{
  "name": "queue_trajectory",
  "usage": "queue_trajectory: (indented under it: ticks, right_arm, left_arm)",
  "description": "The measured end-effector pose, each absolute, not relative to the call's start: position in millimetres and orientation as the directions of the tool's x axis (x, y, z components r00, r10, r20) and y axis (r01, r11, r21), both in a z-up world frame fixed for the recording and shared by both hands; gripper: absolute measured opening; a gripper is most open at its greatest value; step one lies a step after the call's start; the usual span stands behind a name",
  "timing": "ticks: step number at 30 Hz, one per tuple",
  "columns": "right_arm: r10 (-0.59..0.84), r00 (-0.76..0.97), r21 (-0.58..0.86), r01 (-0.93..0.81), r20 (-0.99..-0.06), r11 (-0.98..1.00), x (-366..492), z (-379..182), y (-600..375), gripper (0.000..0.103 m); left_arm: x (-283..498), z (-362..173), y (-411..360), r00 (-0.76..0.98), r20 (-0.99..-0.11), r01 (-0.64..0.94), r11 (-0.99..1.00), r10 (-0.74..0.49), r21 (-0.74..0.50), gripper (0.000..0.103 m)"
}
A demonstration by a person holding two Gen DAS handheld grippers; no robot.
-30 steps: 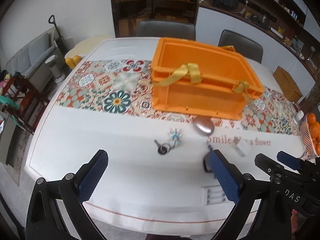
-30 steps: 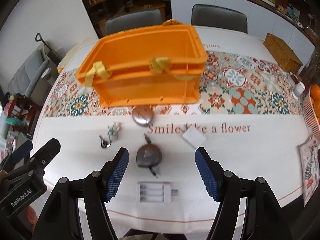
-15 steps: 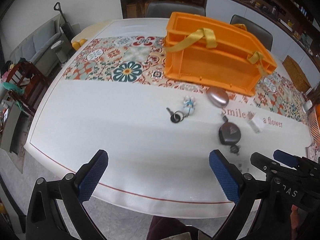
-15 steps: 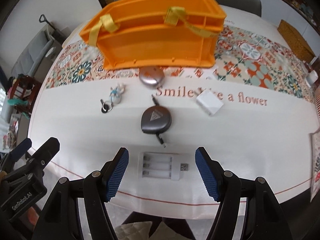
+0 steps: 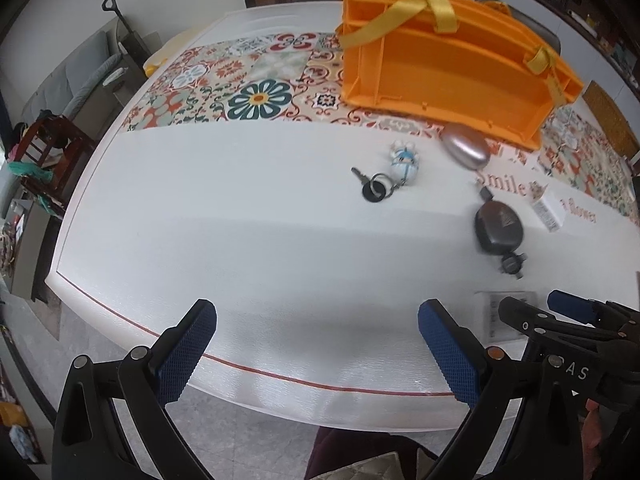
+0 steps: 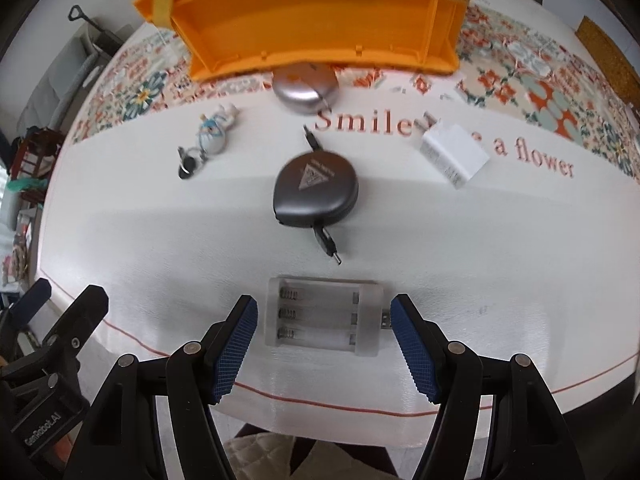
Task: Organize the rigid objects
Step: 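Grasp the white battery charger with the right tool while the left tool grasps the black cable reel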
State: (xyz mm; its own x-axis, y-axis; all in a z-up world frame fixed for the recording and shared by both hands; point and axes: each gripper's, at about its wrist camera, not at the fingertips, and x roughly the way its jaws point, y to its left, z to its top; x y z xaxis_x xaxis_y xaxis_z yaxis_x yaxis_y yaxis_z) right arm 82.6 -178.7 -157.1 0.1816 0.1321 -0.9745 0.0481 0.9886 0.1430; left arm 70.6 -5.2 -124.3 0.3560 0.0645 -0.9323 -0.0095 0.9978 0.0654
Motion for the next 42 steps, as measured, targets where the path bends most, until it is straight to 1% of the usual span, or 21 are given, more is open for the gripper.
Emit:
queue_trajectory:
  ticks: [9,11,13,16,20,26,28,33,42]
  right_arm:
    - [0.094,0.154,0.102,0.042,-0.984,0.994,91.8,-177.9,-170.7,0.071]
    - [0.110,0.147,0.118,0.046,-0.983,0.992,93.1,-181.0,-172.0,0.073]
    - [0.091,0.152,0.098,0.040,-0.984,0.994,93.1,-179.6,-170.5,0.075]
    - [0.066,0.156,0.070,0.024,-0.986,0.997,93.0,-179.7,-165.4,0.081]
    - [0.075,0.139,0.073,-0.019,-0.987,0.997,92.3,-183.0,-155.8,0.082]
    - [0.056,0.139,0.053,-0.028,-0.989,0.998,94.7,-188.9,-151.7,0.082]
    - [0.050,0.142,0.046,-0.029,-0.989,0.999,94.0,-189.5,-153.1,0.078]
    - [0.056,0.154,0.048,-0.054,-0.986,0.997,93.5,-189.6,-151.5,0.078]
    - [0.067,0.176,0.064,-0.022,-0.982,0.998,82.9,-177.5,-172.3,0.077]
  left_arm:
    - [75.9,-145.3,-4.0,0.309,-0.948,0.005,0.996,0.079,0.085,0.103]
    - [76.4,-148.7,-3.7,0.299,-0.951,0.008,0.996,0.078,0.084,0.103]
    - [76.9,-151.3,-2.8,0.295,-0.952,0.007,0.996,0.086,0.092,0.103]
    - [76.5,-155.6,-2.4,0.284,-0.955,0.013,0.995,0.090,0.097,0.103]
    - [74.7,-160.2,-1.8,0.275,-0.956,0.014,0.994,0.097,0.105,0.103]
    - [75.8,-167.6,-0.9,0.258,-0.960,0.008,0.994,0.104,0.109,0.103]
    - [76.0,-169.6,-1.7,0.254,-0.962,0.007,0.994,0.104,0.110,0.103]
    - [77.2,-171.5,-7.0,0.251,-0.962,0.018,0.993,0.106,0.114,0.103]
    - [81.7,-166.0,-19.9,0.267,-0.960,0.054,0.993,0.083,0.101,0.103]
